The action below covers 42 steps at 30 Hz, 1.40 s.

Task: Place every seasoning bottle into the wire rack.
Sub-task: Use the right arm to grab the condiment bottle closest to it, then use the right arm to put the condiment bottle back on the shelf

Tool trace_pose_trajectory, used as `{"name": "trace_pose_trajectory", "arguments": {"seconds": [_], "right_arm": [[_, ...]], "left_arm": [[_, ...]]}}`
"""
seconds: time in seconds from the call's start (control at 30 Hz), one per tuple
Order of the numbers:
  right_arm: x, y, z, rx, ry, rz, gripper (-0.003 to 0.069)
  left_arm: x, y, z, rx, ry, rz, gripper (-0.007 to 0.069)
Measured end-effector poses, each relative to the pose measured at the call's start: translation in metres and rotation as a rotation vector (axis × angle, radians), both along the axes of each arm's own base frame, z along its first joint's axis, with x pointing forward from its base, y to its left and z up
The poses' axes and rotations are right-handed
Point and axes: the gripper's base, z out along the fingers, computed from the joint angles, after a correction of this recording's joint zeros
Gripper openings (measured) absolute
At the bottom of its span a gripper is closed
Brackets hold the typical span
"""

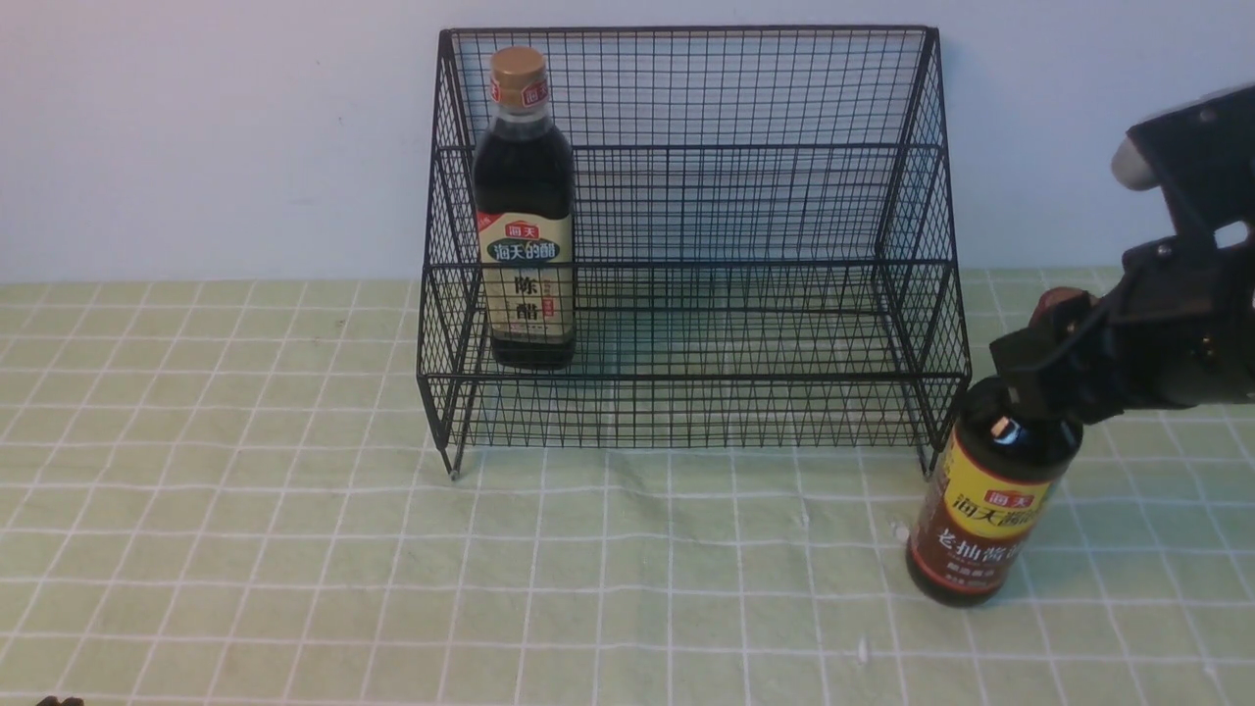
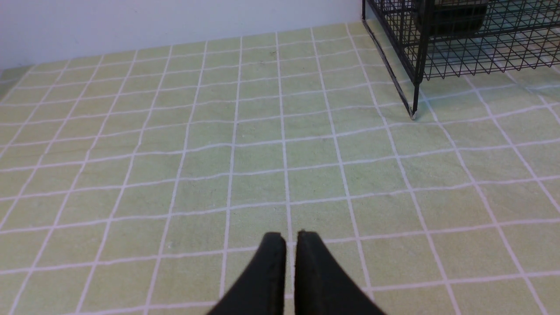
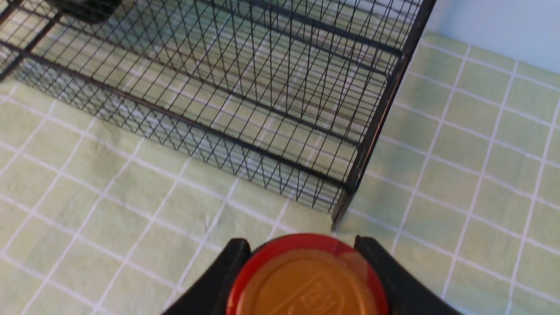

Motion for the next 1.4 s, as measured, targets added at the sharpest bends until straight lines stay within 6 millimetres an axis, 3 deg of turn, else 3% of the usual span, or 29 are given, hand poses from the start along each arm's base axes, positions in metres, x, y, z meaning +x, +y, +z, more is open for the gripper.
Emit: {"name": "trace_pose_trajectory", "arguments": {"seconds": [0.17,0.33,0.53,0.73,0.87,1.1,1.4], "right_arm": [[-0.014,-0.003,0.019,-0.003,0.015,0.015,0.0276],[-0.025,-0.005,0.076,0.019,-0.062,0.033,0.0276],[-0.028,-0.006,0.121,0.042,-0.190,0.045,0.0276],[-0.019,-0.004,0.151,0.066,-0.331,0.045,0.0276],[0.011,0.005,0.157,0.067,-0.347,0.044,0.0276],[0.072,0.024,0.147,0.065,-0.304,0.046,0.0276],[0.123,0.039,0.148,0.095,-0.384,0.036,0.0276]], "left_arm": [[0.000,0.000,0.000,0.000,0.000,0.000,0.0017],[0.000,0.000,0.000,0.000,0.000,0.000,0.0017],[0.000,0.000,0.000,0.000,0.000,0.000,0.0017],[0.000,0.000,0.000,0.000,0.000,0.000,0.0017],[0.000,0.000,0.000,0.000,0.000,0.000,0.0017],[0.000,0.000,0.000,0.000,0.000,0.000,0.0017],[0.000,0.000,0.000,0.000,0.000,0.000,0.0017]]}}
